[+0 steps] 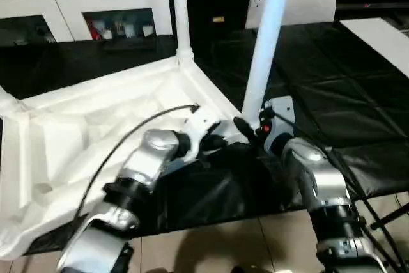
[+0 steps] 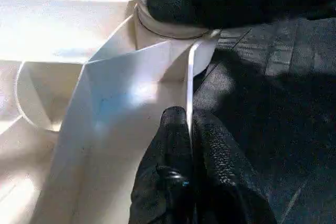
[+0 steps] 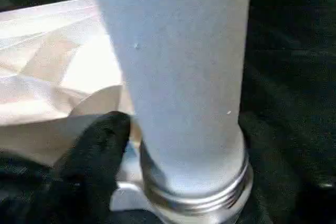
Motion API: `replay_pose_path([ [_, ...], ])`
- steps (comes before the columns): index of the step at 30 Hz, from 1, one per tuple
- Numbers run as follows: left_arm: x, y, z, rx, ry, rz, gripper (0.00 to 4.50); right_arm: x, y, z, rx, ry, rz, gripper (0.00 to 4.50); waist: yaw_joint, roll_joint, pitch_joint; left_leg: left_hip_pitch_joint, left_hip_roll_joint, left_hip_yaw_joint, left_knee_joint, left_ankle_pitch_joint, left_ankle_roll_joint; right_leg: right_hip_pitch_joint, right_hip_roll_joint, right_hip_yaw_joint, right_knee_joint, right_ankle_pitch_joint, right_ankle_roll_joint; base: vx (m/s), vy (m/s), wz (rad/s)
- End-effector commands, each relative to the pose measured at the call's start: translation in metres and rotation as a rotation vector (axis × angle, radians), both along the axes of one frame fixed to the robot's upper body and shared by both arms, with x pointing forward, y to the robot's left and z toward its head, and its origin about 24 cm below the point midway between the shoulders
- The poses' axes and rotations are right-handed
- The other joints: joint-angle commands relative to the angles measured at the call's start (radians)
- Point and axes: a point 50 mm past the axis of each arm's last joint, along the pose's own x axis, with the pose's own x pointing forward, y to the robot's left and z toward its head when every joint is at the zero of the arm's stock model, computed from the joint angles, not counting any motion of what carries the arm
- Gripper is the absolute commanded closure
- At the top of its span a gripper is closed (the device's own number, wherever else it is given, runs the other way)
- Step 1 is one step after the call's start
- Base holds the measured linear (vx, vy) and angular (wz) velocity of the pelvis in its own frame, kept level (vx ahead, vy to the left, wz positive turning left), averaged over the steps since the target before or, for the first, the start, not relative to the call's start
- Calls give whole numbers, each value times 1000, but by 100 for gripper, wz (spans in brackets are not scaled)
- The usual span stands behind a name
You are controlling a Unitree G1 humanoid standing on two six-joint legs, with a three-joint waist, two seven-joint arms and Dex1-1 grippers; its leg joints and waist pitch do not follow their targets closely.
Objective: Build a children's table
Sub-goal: Rotate leg to tighten
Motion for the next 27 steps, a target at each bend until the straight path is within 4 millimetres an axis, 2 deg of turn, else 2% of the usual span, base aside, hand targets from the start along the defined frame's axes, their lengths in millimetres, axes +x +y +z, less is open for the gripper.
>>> replay_pose_path([
  [1, 1, -1, 11, -52, -61, -50, 450, -13, 28, -1, 54, -2, 205, 47, 9, -21, -65, -6, 60, -27, -51, 2, 145, 73, -106, 83, -69, -203, -85, 0, 0, 0],
  [2, -2, 6, 10, -39, -63, -99, 450, -15, 19, 0, 33, -22, 230, 38, 8, -18, -62, -9, 61, -29, -53, -8, 142, 71, -103, 82, -70, -225, -72, 0, 0, 0],
  [3, -5, 12, 8, -15, -60, -137, 450, -17, 13, 1, 16, -38, 256, 34, 10, -17, -60, -4, 64, -30, -55, -29, 137, 68, -100, 80, -77, -256, -54, 0, 0, 0],
  [6, -14, 24, 5, 19, -69, -288, 450, -22, -3, 4, -31, -83, 331, 5, 9, -14, -57, -2, 68, -32, -58, -73, 120, 66, -101, 80, -83, -308, -35, 0, 0, 0],
  [9, -20, 35, 1, 59, -32, -377, 450, -24, -15, 9, -56, -113, 406, 5, 10, -12, -55, 3, 73, -32, -61, -100, 106, 62, -100, 82, -82, -313, -47, 0, 0, 0],
  [10, -21, 38, 1, 47, -16, -394, 450, -25, -19, 10, -66, -116, 436, 5, 14, -11, -57, 7, 77, -33, -62, -106, 100, 61, -102, 82, -80, -317, -55, 0, 0, 0],
  [13, -22, 42, 4, 33, 3, -446, 450, -27, -27, 12, -88, -100, 505, 5, 31, -13, -61, 10, 83, -33, -62, -83, 96, 61, -104, 88, -68, -251, -86, 0, 0, 0],
  [14, -22, 43, 4, 35, 7, -460, 450, -27, -28, 12, -91, -91, 520, 5, 36, -18, -64, 9, 82, -32, -61, -75, 99, 64, -106, 88, -62, -230, -97, 0, 0, 0],
  [16, -24, 47, 7, 36, 37, -540, 450, -30, -30, 13, -104, -66, 626, 5, 43, -17, -65, 8, 82, -30, -60, -66, 103, 65, -106, 88, -58, -211, -104, 0, 0, 0],
  [17, -25, 48, 8, 40, 44, -568, 450, -31, -31, 13, -105, -60, 663, 5, 47, -22, -67, 7, 83, -29, -59, -61, 107, 66, -107, 88, -56, -200, -108, 0, 0, 0],
  [18, -25, 48, 8, 43, 48, -585, 450, -31, -31, 14, -105, -56, 684, 5, 51, -21, -66, 6, 81, -27, -58, -62, 108, 65, -107, 89, -56, -204, -110, 0, 0, 0],
  [20, -27, 49, 9, 59, 62, -638, 450, -34, -31, 14, -128, -63, 776, 5, 59, -27, -67, 7, 80, -25, -57, -69, 103, 65, -109, 89, -60, -239, -101, 0, 0, 0],
  [23, -28, 48, 10, 67, 71, -687, 450, -37, -31, 15, -122, -61, 855, 32, 71, -24, -66, 12, 83, -25, -59, -78, 92, 62, -108, 88, -65, -285, -84, 0, 0, 0],
  [25, -28, 48, 11, 70, 75, -705, 450, -37, -29, 16, -117, -68, 879, 43, 77, -22, -68, 14, 88, -28, -60, -74, 87, 60, -108, 89, -62, -267, -89, 0, 0, 0],
  [27, -28, 47, 12, 78, 72, -727, 450, -37, -26, 17, -95, -62, 911, 65, 81, -24, -68, 13, 87, -27, -60, -72, 86, 61, -109, 89, -60, -247, -99, 0, 0, 0],
])
